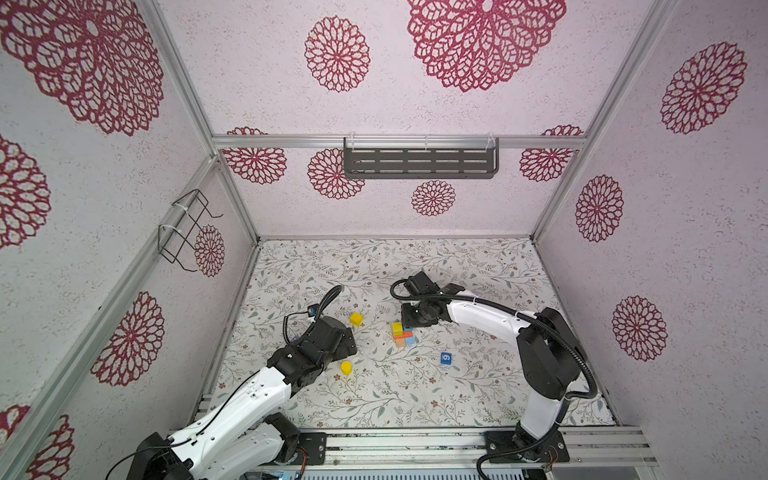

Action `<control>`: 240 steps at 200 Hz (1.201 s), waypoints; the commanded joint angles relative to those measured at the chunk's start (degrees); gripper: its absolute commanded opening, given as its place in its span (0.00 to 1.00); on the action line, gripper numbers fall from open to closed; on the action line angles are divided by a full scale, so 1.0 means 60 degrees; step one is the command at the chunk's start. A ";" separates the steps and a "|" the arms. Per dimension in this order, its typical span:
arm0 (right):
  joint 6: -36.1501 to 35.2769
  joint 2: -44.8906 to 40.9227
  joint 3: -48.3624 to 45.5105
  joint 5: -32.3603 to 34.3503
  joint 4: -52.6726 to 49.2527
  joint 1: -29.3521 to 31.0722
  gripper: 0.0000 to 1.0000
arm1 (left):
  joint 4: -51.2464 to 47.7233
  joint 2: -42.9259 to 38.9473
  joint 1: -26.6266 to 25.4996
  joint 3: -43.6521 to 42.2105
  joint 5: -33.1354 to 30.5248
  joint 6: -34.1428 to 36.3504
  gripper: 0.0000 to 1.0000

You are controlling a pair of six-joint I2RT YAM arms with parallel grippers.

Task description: Build the wood block tower

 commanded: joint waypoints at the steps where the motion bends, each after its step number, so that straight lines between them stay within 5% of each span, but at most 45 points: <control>1: 0.0128 0.0058 0.0295 0.0047 -0.0085 0.0083 0.40 | 0.0164 -0.0012 -0.0066 -0.0102 -0.0116 -0.0167 0.97; 141: -0.0149 -0.0583 0.0522 0.0389 -0.0589 0.0098 0.56 | 0.0337 0.0269 -0.0059 0.0189 0.0052 0.0031 0.99; 158: -0.0222 -0.0761 0.0448 0.0396 -0.0612 0.0006 0.53 | 0.0460 0.0464 -0.0067 0.0291 0.0233 0.0067 0.88; 215: -0.0326 -0.1508 -0.0574 -0.0219 -0.0129 -0.0693 0.21 | 0.1166 0.1540 -0.0068 0.0677 0.0919 0.0134 0.29; 232: -0.0416 -0.1656 -0.0862 -0.0595 0.0087 -0.0909 0.14 | 0.1367 0.2013 -0.0081 0.0902 0.1116 0.0155 0.00; 240: -0.0466 -0.1704 -0.0990 -0.0773 0.0178 -0.0994 0.13 | 0.1415 0.2259 -0.0094 0.1035 0.1136 0.0133 0.00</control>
